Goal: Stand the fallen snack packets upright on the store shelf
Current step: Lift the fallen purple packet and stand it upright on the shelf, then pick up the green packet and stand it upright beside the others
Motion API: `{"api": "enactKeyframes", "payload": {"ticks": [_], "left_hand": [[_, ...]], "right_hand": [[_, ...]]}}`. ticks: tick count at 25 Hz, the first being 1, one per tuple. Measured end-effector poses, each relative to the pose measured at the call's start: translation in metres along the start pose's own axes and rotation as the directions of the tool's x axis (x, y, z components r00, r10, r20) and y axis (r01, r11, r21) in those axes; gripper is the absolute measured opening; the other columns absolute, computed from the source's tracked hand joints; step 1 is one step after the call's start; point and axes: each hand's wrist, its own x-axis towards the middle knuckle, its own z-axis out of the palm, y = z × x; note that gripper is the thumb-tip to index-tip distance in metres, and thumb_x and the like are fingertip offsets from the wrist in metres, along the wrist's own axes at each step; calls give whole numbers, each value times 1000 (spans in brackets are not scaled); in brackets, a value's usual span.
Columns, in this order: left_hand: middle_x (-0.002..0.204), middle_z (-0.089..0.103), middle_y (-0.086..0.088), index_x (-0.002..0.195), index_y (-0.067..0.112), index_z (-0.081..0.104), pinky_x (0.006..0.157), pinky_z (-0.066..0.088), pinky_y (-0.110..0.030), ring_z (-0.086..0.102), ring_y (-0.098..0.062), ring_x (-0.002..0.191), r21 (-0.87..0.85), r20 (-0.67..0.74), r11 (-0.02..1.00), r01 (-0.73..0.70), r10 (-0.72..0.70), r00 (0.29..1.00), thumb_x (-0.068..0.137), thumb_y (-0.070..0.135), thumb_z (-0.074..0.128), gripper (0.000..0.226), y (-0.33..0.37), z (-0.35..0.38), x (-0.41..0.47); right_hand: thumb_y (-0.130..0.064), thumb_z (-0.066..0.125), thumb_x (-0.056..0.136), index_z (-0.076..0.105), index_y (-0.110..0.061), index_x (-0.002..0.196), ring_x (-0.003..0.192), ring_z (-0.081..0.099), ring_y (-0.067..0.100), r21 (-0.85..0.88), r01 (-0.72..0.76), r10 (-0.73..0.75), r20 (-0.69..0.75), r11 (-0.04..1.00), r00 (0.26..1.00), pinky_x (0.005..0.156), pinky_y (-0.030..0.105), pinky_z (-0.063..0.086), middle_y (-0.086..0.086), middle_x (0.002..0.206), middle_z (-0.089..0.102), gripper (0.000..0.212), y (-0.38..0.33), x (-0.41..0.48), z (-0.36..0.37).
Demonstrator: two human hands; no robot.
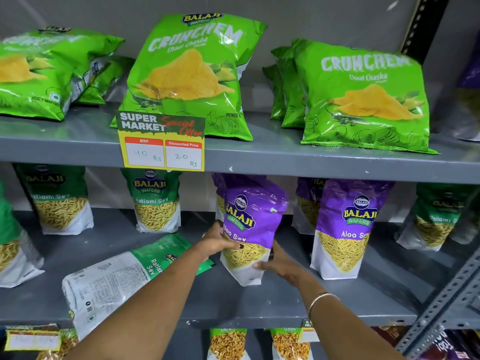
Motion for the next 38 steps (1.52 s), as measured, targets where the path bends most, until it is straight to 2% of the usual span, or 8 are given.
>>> {"api": "enactKeyframes", "payload": {"ticks": [8,16,19,23,25,28,33,38], "left_hand": [[130,59,-19,125,3,46,92,48,-27,56,-16,104,-86,-26,996,-13,11,1000,62,10,81,73,-11,1,-9],[131,59,-8,126,9,44,104,44,-38,55,-24,119,-74,-58,997,-9,5,998,59,15,83,77,-11,4,-20],[139,51,-10,130,8,37,108,40,-38,49,-26,126,69,23,997,-18,16,1000,65,23,80,80,-15,-13,-20],[134,51,-17,125,4,50,97,42,-30,51,-25,123,354,-24,934,-33,45,999,80,30,67,55,-34,-86,-24],[119,56,-19,106,4,60,82,46,-29,55,-24,109,475,-44,880,1,22,999,84,38,61,40,-60,-137,-24],[138,51,-14,131,4,49,99,42,-32,51,-29,125,536,-42,839,98,-89,995,89,42,52,56,-110,-199,-30],[118,60,-8,113,0,61,74,53,-18,60,-17,80,84,205,977,194,-207,957,90,25,55,34,-152,-221,-43],[104,69,-16,91,6,67,93,52,-40,64,-29,94,57,286,966,251,-257,923,71,35,75,36,-159,-235,-46]], "right_hand": [[11,70,69,58,-11,101,86,65,19,49,-26,32,-130,998,991,66,21,55,6,95,68,40,-1,12,-22],[-5,82,57,50,0,121,105,64,23,-12,-68,68,10,998,998,73,18,53,15,119,65,72,-17,4,-13],[8,65,77,58,3,95,62,67,3,-101,-213,221,72,972,973,47,5,46,2,78,67,20,-41,-11,-3],[1,48,87,43,-11,62,33,44,18,-20,-479,468,-181,878,865,29,14,36,8,44,47,28,-41,-14,33],[-12,46,91,51,-7,57,28,46,18,-7,-615,608,-143,788,781,34,20,40,12,48,46,34,-39,2,74],[-41,53,88,55,2,63,36,61,20,-177,-749,768,81,638,635,55,33,48,13,45,61,49,-46,19,155],[-41,62,78,57,-7,87,65,58,26,266,-639,630,130,721,765,56,32,54,13,77,57,36,-47,10,241],[-24,77,60,66,-13,85,75,67,27,484,-469,506,61,739,861,92,51,47,7,72,74,30,-52,4,252]]}}
